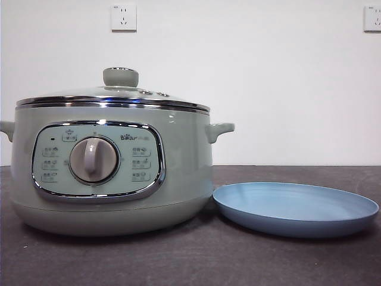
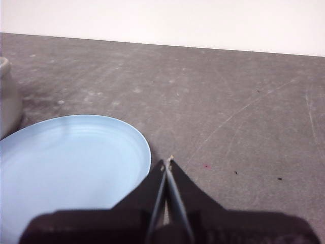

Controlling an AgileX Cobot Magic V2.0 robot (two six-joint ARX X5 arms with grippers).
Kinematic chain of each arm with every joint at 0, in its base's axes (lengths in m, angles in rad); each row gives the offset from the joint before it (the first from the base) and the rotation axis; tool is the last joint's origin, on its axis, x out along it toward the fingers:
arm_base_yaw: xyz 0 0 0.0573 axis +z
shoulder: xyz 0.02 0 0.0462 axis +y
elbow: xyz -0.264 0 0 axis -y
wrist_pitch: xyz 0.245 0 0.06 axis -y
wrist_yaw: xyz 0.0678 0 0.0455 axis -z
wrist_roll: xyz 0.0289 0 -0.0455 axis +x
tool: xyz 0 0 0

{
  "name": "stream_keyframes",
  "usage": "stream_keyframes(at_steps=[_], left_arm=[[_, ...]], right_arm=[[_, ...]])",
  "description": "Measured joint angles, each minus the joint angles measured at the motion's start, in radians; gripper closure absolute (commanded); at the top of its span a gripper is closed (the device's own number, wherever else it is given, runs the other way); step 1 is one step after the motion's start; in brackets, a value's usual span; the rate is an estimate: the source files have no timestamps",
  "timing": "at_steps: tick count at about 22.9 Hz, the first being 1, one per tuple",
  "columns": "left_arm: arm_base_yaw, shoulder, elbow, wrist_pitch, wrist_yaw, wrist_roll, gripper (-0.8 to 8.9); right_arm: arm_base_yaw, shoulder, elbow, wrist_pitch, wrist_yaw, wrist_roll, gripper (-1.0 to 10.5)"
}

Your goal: Take the pumpkin out from the steamer,put the pumpkin in the blue plate,close the lid

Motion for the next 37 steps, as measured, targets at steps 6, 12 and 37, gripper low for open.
stream_keyframes(at_steps=[6, 12, 37], left_arm=[[0.0, 0.0, 0.0, 0.005, 0.098, -0.097, 8.17], [0.0, 0.0, 0.0, 0.02, 0.358, -0.401, 8.17], [0.0, 0.177, 0.358, -0.078, 0.285, -0.372, 8.21]], right_arm=[[0.0, 0.0, 0.0, 0.0, -0.002, 0.198, 9.6], [0.0, 0.0, 0.0, 0.0, -0.002, 0.535, 9.6], [0.0, 0.214, 0.296, -0.084, -0.029, 0.588, 9.6]])
